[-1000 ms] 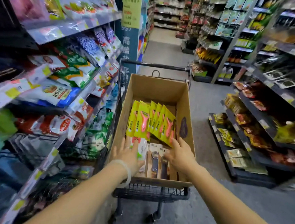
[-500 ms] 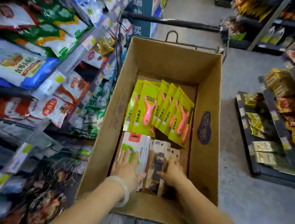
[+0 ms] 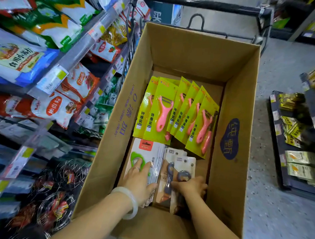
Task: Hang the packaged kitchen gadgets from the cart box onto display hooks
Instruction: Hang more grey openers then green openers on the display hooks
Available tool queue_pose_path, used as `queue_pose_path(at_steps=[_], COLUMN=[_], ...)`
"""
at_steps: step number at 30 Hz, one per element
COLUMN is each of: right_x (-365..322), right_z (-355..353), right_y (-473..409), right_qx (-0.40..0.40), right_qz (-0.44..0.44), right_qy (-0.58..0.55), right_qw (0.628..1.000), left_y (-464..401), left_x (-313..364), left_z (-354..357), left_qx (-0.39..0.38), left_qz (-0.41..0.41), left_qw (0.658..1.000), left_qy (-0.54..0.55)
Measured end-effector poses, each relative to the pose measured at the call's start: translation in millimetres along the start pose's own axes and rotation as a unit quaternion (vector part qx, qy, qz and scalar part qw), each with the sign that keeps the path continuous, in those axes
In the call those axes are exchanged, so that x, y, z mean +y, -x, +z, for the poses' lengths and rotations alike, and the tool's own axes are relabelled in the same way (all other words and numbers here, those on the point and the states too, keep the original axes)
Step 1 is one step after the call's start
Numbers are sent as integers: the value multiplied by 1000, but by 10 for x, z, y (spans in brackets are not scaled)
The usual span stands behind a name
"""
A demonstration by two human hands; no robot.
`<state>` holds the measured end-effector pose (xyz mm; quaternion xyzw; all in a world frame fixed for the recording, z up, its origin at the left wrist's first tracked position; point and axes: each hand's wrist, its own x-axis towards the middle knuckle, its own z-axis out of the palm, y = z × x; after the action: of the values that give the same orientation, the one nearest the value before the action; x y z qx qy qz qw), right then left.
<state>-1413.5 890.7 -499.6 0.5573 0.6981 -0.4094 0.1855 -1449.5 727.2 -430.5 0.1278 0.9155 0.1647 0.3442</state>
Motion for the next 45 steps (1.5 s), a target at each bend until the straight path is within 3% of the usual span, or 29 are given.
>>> queue_pose_path(at_steps=[6, 10, 16, 21, 23, 25, 26, 29, 39, 42, 45], right_x=[-61, -386, -770, -850, -798, -636, -516, -176, -30, 51, 115], right_z=[-69, -185, -325, -353, -324, -247, -189, 24, 192, 104, 24], right_y=[333, 601, 747, 685, 497, 220, 112, -42, -90, 20, 149], right_qx=[-84, -149, -261, -318, -240, -98, -66, -81, -46, -23, -62], right_qz=[-198, -255, -315, -282, -247, -214, -185, -130, -134, -163, -226], right_qy=[-78, -208, -230, -205, -192, -81, -35, 31, 129, 153, 95], right_qw=[973, 933, 883, 882, 919, 969, 980, 988, 982, 974, 968], left_y=[26, 90, 63, 22, -35, -84, -109, -160, -188, -144, -78], left_x=[84, 195, 232, 180, 95, 13, -25, -110, -164, -124, -63], left_z=[-93, -242, -421, -414, -358, -310, -287, -242, -201, -238, -288], left_qx=[-12, 7, 100, 128, 142, 149, 149, 149, 150, 150, 147], left_qz=[-18, -6, 20, 1, -36, -67, -78, -83, -109, -111, -108], left_qw=[998, 984, 880, 830, 823, 820, 819, 820, 842, 844, 842], left_qy=[54, 178, 464, 543, 549, 549, 549, 546, 506, 502, 507])
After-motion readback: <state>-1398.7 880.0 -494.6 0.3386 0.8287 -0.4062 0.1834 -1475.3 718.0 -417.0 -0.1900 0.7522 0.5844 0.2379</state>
